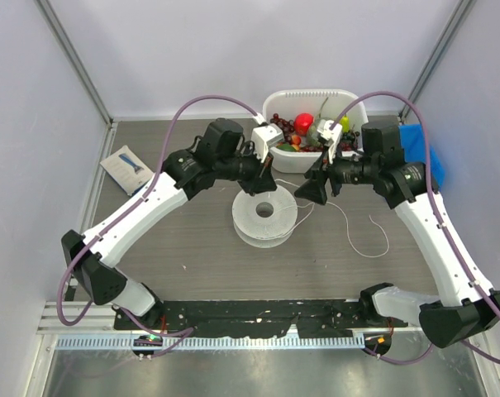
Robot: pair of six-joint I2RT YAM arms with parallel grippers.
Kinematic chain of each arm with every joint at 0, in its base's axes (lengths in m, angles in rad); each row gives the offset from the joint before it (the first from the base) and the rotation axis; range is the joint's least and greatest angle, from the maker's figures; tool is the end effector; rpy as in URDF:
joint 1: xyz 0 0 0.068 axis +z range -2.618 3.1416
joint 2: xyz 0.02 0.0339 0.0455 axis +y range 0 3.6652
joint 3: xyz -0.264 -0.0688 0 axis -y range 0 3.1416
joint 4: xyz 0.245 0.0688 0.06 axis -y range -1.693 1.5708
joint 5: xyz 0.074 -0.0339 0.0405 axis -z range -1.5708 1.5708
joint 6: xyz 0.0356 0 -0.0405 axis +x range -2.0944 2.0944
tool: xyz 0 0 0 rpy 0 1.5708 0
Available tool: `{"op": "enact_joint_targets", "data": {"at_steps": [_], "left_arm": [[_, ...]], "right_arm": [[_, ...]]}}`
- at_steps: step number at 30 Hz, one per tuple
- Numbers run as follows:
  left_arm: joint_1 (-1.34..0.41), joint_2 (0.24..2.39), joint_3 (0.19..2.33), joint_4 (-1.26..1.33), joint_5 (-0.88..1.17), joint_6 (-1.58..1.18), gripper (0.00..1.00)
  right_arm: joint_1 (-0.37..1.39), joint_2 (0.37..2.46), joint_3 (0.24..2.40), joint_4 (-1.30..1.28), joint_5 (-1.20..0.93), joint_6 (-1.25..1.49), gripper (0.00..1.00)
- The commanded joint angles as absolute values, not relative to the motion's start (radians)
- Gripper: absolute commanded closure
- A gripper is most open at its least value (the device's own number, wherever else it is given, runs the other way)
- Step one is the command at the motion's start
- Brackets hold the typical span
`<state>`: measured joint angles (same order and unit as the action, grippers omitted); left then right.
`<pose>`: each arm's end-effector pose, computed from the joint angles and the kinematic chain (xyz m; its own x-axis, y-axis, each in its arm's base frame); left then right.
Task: Wrap the cables
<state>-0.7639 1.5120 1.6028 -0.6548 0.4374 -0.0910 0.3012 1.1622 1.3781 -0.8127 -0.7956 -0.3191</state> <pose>0.2299 -0.2411 0.4022 -0.4649 0.3313 -0.8210 0.8464 0.4384 -0.3023 0.2058 0.0906 0.4113 -0.2675 -0.3130 -0.9113 -0.9012 0.4159 0.1217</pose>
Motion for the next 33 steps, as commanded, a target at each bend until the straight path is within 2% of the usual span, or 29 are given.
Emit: {"op": "enact_joint_targets", "data": {"at_steps": [1,2,6,9,12,15,17,18,19,21,23,25,30,33], "left_arm": [[-0.785,1.505,1.637,-0.601,0.442,-0.054,1.00],[-0.788,1.505,1.635,-0.601,0.442,-0.052,1.00],[-0.788,1.503,1.632,-0.598,0.443,-0.051,1.00],[-0.788,1.490,1.618,-0.585,0.456,-0.049,1.00],[-0.788,1.476,1.603,-0.571,0.463,-0.054,1.00],[-0.788,1.463,1.597,-0.572,0.471,-0.055,1.00],[-0.787,1.454,1.586,-0.572,0.483,-0.048,1.00],[-0.781,1.445,1.583,-0.577,0.494,-0.045,0.88],[-0.760,1.437,1.580,-0.577,0.526,-0.052,0.70],[-0.686,1.404,1.550,-0.540,0.613,-0.118,0.41],[-0.589,1.364,1.504,-0.462,0.752,-0.165,0.26],[-0.529,1.321,1.457,-0.419,0.792,-0.178,0.23],[-0.534,1.229,1.356,-0.384,0.877,-0.029,0.24],[-0.549,1.256,1.371,-0.400,0.867,-0.029,0.35]], "right_arm": [[0.350,1.172,1.390,-0.787,-0.743,-0.385,0.34],[0.353,1.177,1.391,-0.785,-0.741,-0.390,0.34],[0.373,1.189,1.390,-0.785,-0.730,-0.405,0.49],[0.379,1.190,1.379,-0.782,-0.706,-0.419,0.56],[0.383,1.193,1.376,-0.776,-0.701,-0.422,0.80],[0.382,1.197,1.384,-0.776,-0.709,-0.422,0.99],[0.384,1.197,1.388,-0.776,-0.716,-0.422,0.99],[0.383,1.195,1.390,-0.781,-0.724,-0.425,0.99],[0.383,1.192,1.394,-0.791,-0.730,-0.429,0.99],[0.383,1.187,1.399,-0.804,-0.742,-0.431,0.99],[0.382,1.177,1.394,-0.816,-0.762,-0.440,0.99],[0.383,1.161,1.387,-0.819,-0.778,-0.448,0.99],[0.385,1.166,1.405,-0.859,-0.827,-0.494,0.99],[0.396,1.177,1.422,-0.911,-0.835,-0.537,0.99]]}}
